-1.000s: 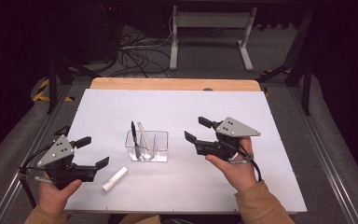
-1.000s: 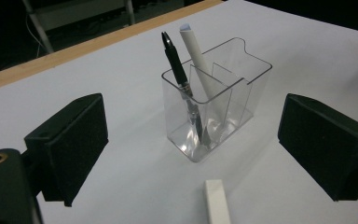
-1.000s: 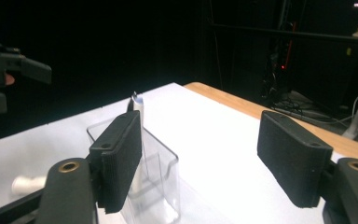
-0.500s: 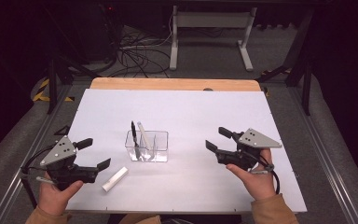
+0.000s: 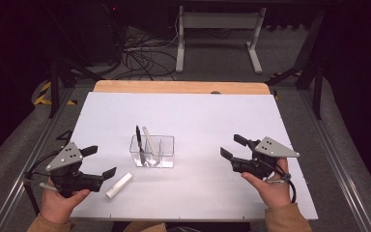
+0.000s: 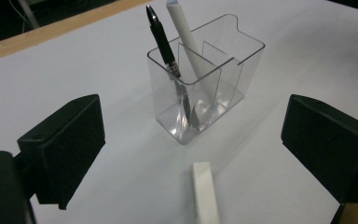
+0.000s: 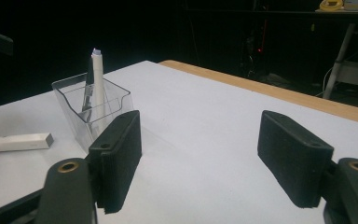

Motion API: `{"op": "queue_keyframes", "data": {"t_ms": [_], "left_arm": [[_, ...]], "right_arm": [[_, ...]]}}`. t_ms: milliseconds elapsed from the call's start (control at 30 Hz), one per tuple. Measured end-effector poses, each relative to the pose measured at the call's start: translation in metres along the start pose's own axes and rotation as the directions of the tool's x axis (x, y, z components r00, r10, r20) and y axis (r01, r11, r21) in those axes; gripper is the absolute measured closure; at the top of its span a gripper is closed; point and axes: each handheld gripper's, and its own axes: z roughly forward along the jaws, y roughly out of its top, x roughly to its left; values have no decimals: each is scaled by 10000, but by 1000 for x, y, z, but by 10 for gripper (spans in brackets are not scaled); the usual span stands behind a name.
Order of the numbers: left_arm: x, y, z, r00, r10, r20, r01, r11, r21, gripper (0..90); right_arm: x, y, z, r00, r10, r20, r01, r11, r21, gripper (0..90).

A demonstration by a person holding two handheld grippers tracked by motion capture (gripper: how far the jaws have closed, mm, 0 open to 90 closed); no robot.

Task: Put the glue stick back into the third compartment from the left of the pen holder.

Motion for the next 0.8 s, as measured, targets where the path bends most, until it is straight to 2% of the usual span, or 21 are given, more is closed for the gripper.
{"op": "queue_keyframes", "data": {"t_ms": [100,200,300,400,433,467,500,533,567,600,633,667,700,733,767,800], "left_arm": [[0,0,0,10000,-45,-33,45,9998,169,80],[-1,2,0,9998,-155,-99,160,9982,580,85],[-2,3,0,9998,-151,-145,161,9974,697,87],[-5,5,0,9996,-252,-142,266,9932,1131,92],[-5,5,0,9996,-252,-142,266,9932,1131,94],[-7,5,2,9995,-228,-196,254,9890,1455,95],[-7,5,2,9995,-228,-196,254,9890,1455,96],[-8,4,4,9992,-227,-330,283,9832,1802,99],[-8,4,4,9992,-227,-330,283,9832,1802,100],[-10,3,6,9990,-241,-367,313,9770,2111,100],[-10,3,6,9990,-241,-367,313,9770,2111,102],[-13,2,7,9988,-235,-434,333,9697,2421,103],[-13,2,7,9988,-235,-434,333,9697,2421,103],[-15,0,8,9991,-138,-391,237,9639,2651,103],[-15,0,8,9991,-138,-391,237,9639,2651,104],[-18,-2,11,9990,-79,-448,207,9560,2927,104]], "right_arm": [[0,-1,0,10000,3,20,-4,10000,43,312],[0,-1,0,10000,7,5,-7,10000,65,312],[0,-1,0,10000,11,-22,-11,10000,66,312],[0,-2,1,10000,19,-15,-19,10000,74,312],[0,-2,1,10000,17,-17,-17,10000,81,312],[1,-2,1,10000,7,-32,-7,10000,92,312],[1,-2,1,10000,7,-32,-7,10000,92,312],[1,-2,1,10000,3,-50,-2,10000,91,312],[1,-2,1,10000,3,-50,-2,10000,91,312],[2,-2,1,10000,-3,-60,3,10000,81,312],[2,-1,1,10000,-7,-67,7,10000,80,312],[2,-1,2,10000,-7,-75,7,10000,69,312],[2,-1,2,10000,-7,-75,7,10000,69,312],[2,-1,1,10000,2,-86,-1,10000,59,312],[2,-1,1,10000,2,-86,-1,10000,59,312],[2,-1,1,10000,5,-83,-5,10000,59,312]]}}
